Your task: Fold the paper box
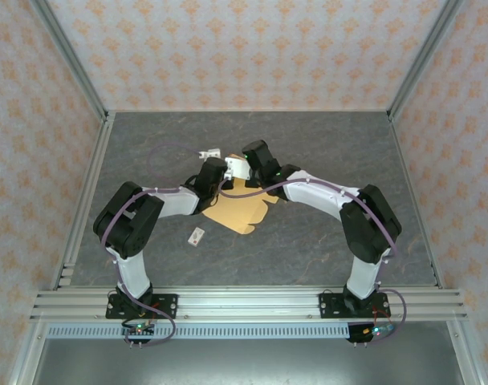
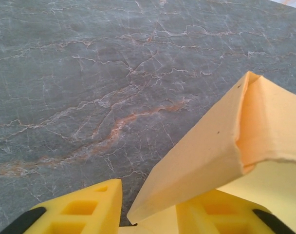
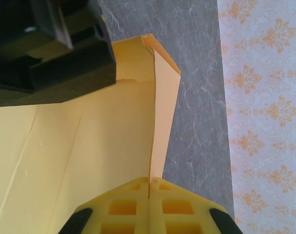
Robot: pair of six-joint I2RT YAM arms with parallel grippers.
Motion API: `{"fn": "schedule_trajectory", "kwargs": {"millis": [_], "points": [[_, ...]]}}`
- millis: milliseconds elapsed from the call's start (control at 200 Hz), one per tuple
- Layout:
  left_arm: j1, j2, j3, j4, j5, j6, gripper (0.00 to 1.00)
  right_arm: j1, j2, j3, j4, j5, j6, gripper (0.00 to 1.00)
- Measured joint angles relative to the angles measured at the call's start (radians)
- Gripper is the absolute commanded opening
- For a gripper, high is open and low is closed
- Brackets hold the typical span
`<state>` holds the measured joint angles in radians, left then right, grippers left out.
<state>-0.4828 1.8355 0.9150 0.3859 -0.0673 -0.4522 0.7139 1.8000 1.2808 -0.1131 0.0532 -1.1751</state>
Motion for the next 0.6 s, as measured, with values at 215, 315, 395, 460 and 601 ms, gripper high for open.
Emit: {"fn": "schedule_trajectory", "kwargs": {"millis": [215, 315, 395, 460, 601], "points": [[0.003, -0.004, -0.032, 0.034, 0.048, 0.031, 0.42, -0.009, 0.001, 0.011, -0.031, 0.002, -0.004, 0.0], [0.008, -0.014, -0.044, 0.039, 0.075, 0.043, 0.42, -0.01, 0.002, 0.013, -0.036, 0.002, -0.004, 0.0], [0.014, -0.017, -0.047, 0.041, 0.096, 0.058, 0.41, -0.01, 0.002, 0.013, -0.038, 0.003, -0.004, 0.0], [0.02, -0.017, -0.047, 0.041, 0.113, 0.067, 0.39, -0.01, 0.002, 0.013, -0.04, 0.003, -0.004, 0.0], [0.023, -0.017, -0.049, 0.043, 0.137, 0.085, 0.43, -0.011, 0.002, 0.017, -0.051, 0.002, -0.005, 0.0]]}}
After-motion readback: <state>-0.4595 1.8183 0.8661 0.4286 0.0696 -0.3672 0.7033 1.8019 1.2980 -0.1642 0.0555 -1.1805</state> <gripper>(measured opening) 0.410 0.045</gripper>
